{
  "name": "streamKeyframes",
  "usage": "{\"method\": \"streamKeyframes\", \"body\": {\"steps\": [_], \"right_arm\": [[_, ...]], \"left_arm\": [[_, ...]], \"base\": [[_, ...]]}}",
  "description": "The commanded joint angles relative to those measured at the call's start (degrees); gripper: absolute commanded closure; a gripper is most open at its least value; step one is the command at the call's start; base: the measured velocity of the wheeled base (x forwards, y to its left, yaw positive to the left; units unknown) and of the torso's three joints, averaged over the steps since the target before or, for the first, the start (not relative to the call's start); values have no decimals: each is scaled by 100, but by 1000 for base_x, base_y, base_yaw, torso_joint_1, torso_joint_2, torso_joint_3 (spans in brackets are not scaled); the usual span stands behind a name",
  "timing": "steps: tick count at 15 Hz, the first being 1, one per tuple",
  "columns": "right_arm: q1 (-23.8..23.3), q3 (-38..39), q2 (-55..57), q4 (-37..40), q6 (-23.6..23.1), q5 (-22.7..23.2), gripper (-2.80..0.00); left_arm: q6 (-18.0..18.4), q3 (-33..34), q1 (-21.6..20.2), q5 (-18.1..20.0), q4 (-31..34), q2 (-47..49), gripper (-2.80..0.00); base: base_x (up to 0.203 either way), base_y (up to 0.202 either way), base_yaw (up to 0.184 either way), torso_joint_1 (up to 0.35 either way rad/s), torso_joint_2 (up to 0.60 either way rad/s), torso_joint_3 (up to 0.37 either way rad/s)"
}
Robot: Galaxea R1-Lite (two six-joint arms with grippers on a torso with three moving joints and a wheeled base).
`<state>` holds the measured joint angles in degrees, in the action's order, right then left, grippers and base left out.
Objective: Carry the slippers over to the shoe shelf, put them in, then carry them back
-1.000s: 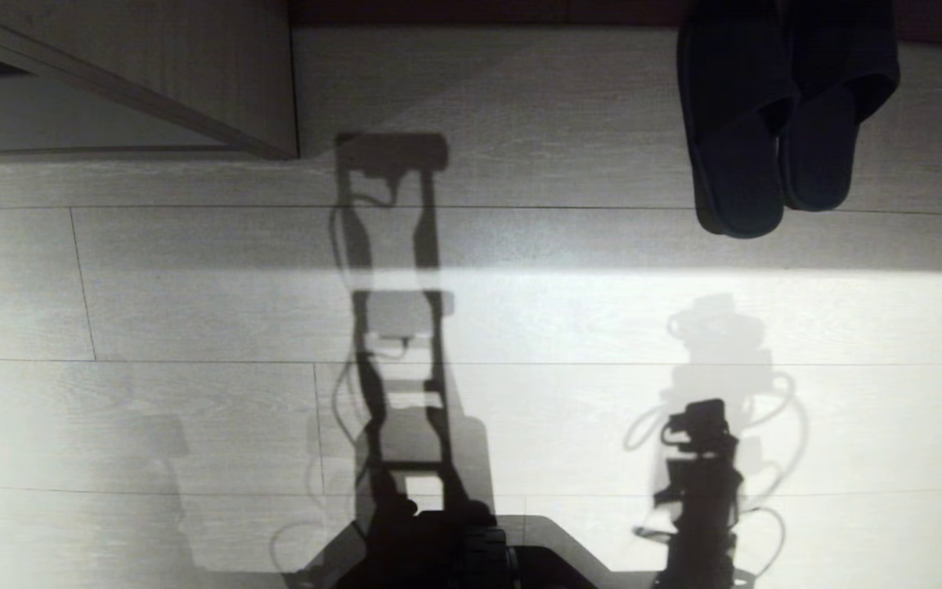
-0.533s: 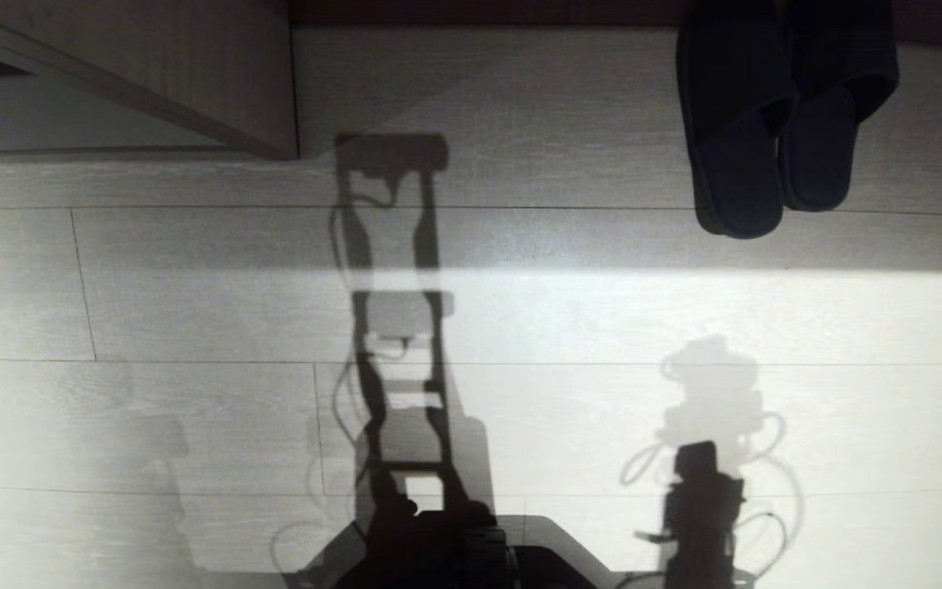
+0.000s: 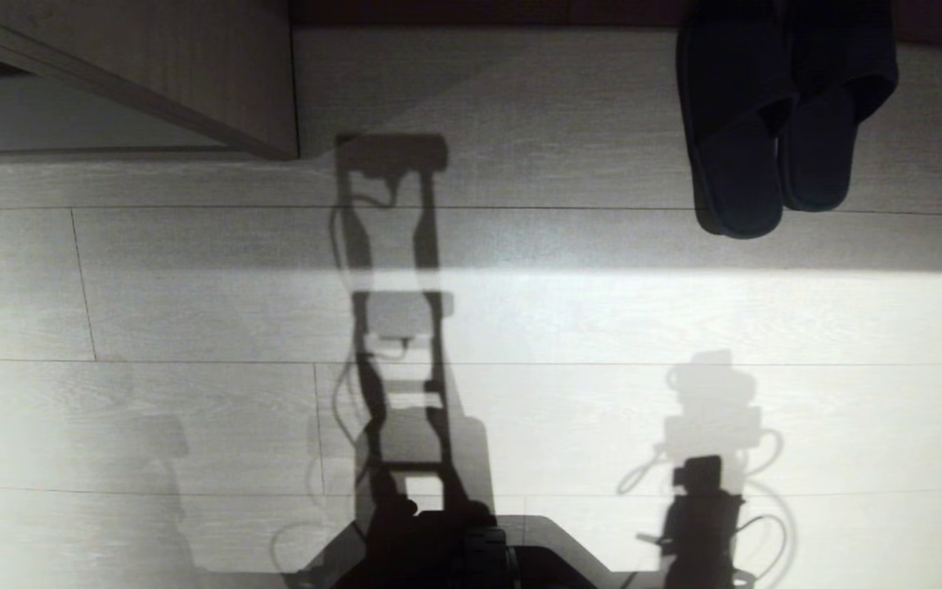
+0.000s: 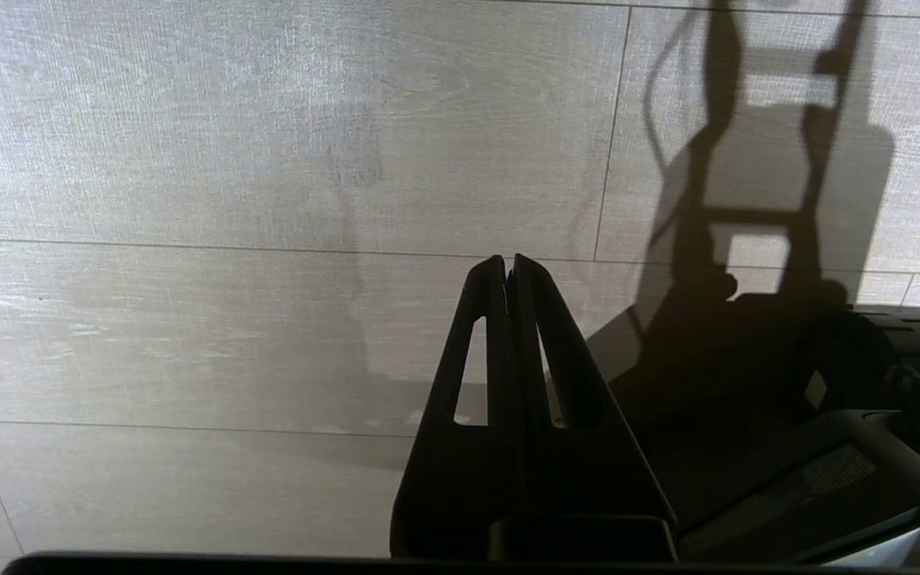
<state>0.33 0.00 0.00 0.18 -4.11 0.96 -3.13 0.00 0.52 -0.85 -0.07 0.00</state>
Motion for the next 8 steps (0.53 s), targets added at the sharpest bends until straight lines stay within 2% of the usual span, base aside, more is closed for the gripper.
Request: {"method": "streamKeyframes", "body": {"steps": [1, 8], "right_arm": [[2, 0, 0, 0, 23, 1, 0], [2, 0, 0, 8, 41, 1, 0]], "left_arm": [[-3, 0, 0, -3, -1, 0, 0], [-3, 0, 0, 6, -1, 0, 0]], "base": [[0, 0, 0, 0, 0, 0], [0, 0, 0, 0, 0, 0]]}}
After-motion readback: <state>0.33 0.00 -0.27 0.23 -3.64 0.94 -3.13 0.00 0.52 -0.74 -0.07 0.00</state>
